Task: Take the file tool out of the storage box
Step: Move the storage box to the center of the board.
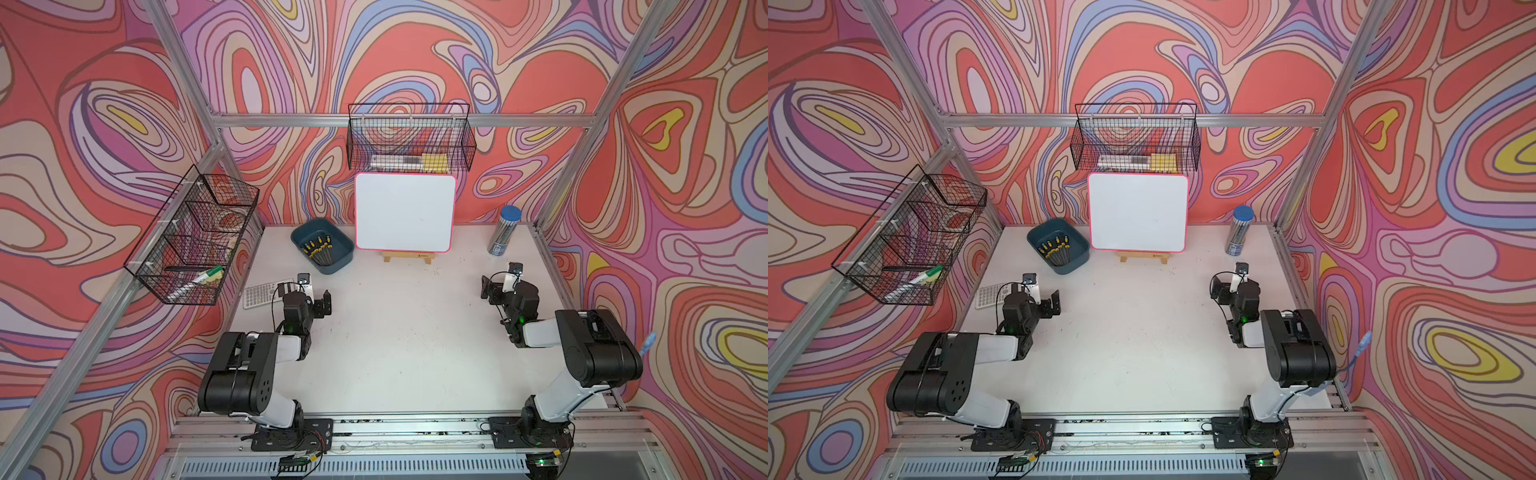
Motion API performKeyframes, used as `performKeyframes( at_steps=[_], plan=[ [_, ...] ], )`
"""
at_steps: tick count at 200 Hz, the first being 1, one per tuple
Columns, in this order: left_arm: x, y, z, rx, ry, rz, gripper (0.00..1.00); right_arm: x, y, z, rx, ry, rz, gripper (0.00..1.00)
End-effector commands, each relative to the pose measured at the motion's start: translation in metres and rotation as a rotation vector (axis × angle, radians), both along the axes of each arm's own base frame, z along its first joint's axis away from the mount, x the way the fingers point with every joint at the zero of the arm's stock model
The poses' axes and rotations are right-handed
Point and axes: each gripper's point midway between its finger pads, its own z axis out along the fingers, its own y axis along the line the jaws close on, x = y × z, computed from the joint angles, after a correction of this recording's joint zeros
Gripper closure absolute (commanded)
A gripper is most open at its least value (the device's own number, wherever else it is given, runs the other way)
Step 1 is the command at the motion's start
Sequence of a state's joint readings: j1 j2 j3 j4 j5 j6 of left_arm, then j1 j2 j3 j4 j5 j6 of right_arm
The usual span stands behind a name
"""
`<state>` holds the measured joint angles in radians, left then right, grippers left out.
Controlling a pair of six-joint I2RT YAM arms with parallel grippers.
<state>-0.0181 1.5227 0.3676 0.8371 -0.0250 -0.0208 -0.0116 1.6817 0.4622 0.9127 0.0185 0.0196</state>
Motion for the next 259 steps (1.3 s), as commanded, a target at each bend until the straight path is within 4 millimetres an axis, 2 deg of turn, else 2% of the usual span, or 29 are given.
performKeyframes(
  at_steps=[1,119,145,166,190,192,198,218,229,259],
  plan=[
    [0.008,0.001,0.008,0.018,-0.032,-0.005,0.01,0.006,0.003,0.004,0.001,-0.020,0.008,0.02],
    [0.005,-0.004,0.010,0.062,-0.054,-0.001,0.01,0.005,0.003,0.004,0.001,-0.020,0.008,0.02],
    [0.007,0.000,0.009,0.026,-0.036,-0.002,0.00,0.005,-0.002,0.015,-0.005,-0.022,-0.018,0.02],
    [0.002,0.007,0.027,0.050,-0.067,0.057,0.00,0.008,-0.006,0.029,-0.004,0.000,-0.045,0.02],
    [0.004,0.007,0.063,0.043,-0.029,0.093,0.00,0.011,-0.008,0.047,0.011,0.034,-0.063,0.02],
    [0.009,0.008,0.076,0.027,-0.048,0.102,0.00,0.011,-0.009,0.049,0.015,0.036,-0.068,0.02],
    [0.013,0.007,0.091,-0.004,-0.055,0.110,0.00,0.012,-0.010,0.054,0.024,0.045,-0.081,0.02],
    [0.028,-0.011,0.125,-0.104,-0.013,0.044,0.01,0.018,-0.011,0.072,0.056,0.073,-0.101,0.02],
    [0.039,-0.013,0.133,-0.167,0.046,0.069,0.02,0.022,-0.011,0.080,0.071,0.085,-0.108,0.02],
    [0.068,-0.027,0.131,-0.250,0.315,0.087,0.05,0.031,-0.007,0.087,0.112,0.127,-0.099,0.02]
  ],
)
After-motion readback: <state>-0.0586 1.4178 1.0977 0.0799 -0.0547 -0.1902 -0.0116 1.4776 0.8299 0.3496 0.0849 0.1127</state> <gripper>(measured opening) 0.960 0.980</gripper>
